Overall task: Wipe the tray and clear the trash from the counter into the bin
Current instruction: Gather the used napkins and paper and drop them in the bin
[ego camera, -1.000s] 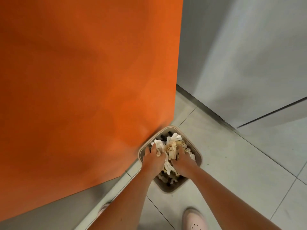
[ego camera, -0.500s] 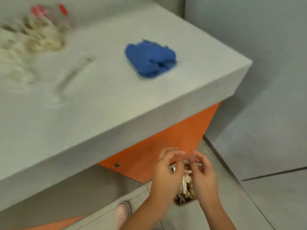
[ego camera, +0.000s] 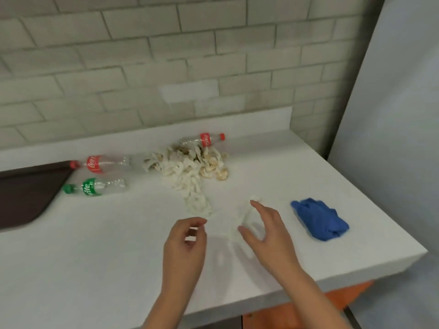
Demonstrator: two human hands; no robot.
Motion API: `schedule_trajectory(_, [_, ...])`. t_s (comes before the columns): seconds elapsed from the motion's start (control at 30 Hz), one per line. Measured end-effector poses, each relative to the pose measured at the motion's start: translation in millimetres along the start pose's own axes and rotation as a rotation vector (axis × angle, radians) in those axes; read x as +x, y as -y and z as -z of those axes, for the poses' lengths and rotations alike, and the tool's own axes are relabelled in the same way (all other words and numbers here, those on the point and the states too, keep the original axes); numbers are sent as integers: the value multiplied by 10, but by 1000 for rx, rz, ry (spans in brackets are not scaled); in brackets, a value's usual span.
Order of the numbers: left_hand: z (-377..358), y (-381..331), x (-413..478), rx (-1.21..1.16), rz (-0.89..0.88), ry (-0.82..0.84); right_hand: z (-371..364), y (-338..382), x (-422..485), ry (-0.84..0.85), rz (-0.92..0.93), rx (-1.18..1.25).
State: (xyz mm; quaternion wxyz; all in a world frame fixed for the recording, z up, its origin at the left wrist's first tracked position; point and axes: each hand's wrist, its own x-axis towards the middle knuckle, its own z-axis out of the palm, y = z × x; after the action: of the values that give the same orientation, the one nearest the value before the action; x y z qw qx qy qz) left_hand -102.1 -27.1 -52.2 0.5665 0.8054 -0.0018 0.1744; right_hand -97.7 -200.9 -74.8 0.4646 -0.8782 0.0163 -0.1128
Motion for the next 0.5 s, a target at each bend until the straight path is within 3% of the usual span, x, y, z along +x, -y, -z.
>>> schedule_trajectory(0.1, [187,271,455,91,66,18,-260,-4,404,183,-57,-300])
schedule_trajectory(0.2, [170,531,896,286,52,159,-565,-120,604,259,-82,-406])
schedule_trajectory(0.37, [-117,782,1408,588,-49,536,-814,-341,681,-157,93,-448])
schedule_trajectory(0.43, [-211,918,1496,645,-108,645,-804,-321,697,-167,59,-372])
schedule_trajectory(0.5, [-256,1056,1525,595,-173,639,-754,-272,721,-185,-43,-225])
